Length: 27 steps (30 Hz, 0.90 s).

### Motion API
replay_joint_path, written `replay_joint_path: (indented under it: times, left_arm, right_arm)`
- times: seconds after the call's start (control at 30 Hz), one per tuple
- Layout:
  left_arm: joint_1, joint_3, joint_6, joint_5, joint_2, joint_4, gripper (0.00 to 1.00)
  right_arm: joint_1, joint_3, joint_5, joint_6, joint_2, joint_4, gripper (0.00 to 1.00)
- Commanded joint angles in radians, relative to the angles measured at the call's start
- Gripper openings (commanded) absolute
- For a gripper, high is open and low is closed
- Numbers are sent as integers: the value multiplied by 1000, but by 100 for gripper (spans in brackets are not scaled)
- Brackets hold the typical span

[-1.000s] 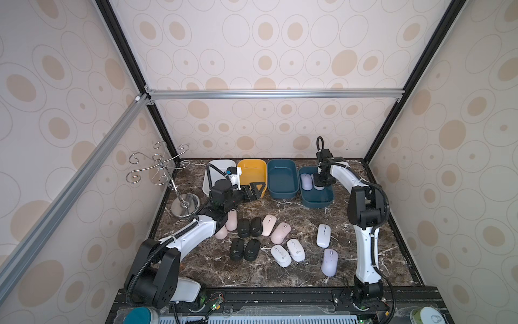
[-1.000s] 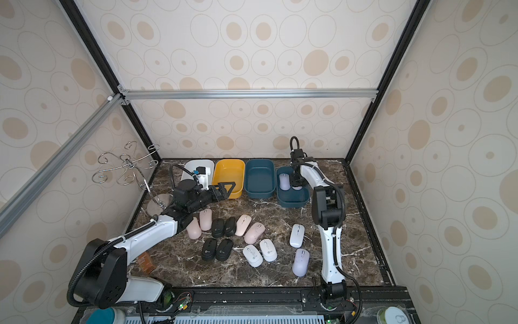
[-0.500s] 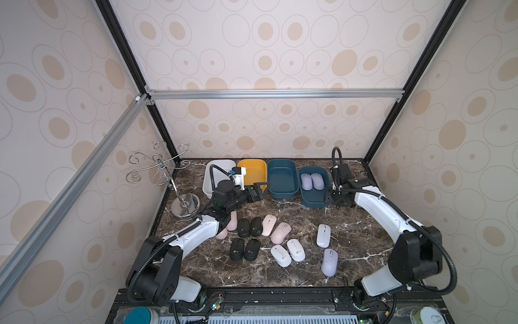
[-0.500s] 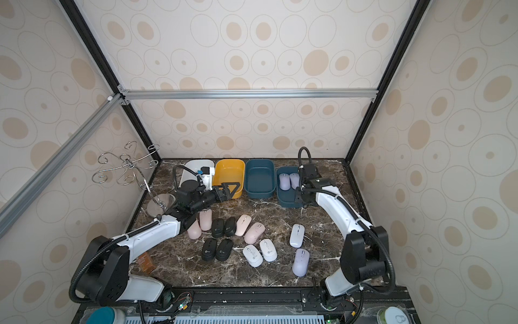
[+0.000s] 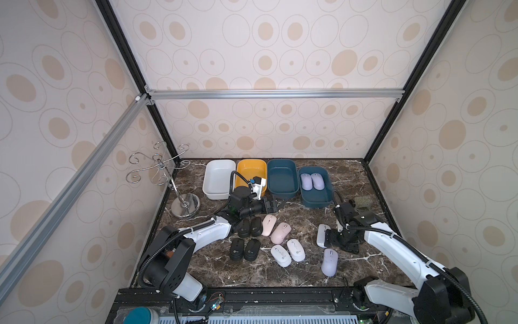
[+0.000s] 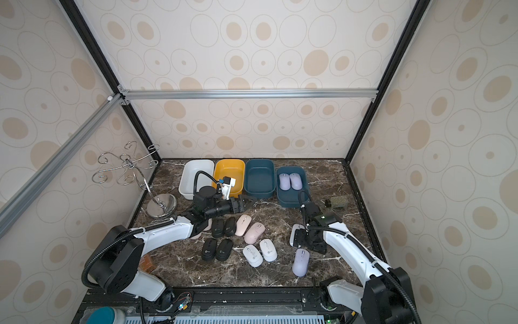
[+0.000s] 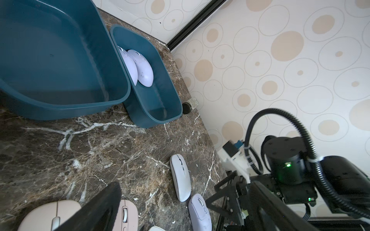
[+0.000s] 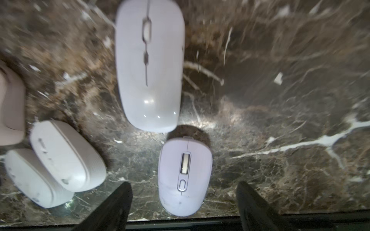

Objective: Place the mice by color into the storage box
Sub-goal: Pick up the mouse from the center of the board.

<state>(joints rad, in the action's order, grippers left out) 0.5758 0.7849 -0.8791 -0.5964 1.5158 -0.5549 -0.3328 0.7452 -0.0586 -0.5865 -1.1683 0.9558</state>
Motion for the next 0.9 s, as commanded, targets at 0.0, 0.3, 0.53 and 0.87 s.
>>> replay_joint_path:
  times: [0.0, 0.3, 0.53, 0.87]
  left_arm:
    - [-1, 33, 14, 9, -36, 3, 100]
    - [-1, 51, 87, 79, -51, 83, 100]
    - [-1, 51, 93, 87, -49, 89, 100]
    - [-2, 55, 91, 82, -51, 88, 100]
  right_arm:
    - [-39, -64, -62, -65, -15, -21, 85]
    - [-88, -141, -74, -82, -59, -125, 86]
    - [-91, -147, -56, -68, -91, -153, 77]
    - [-93, -136, -36, -73, -118, -146, 54]
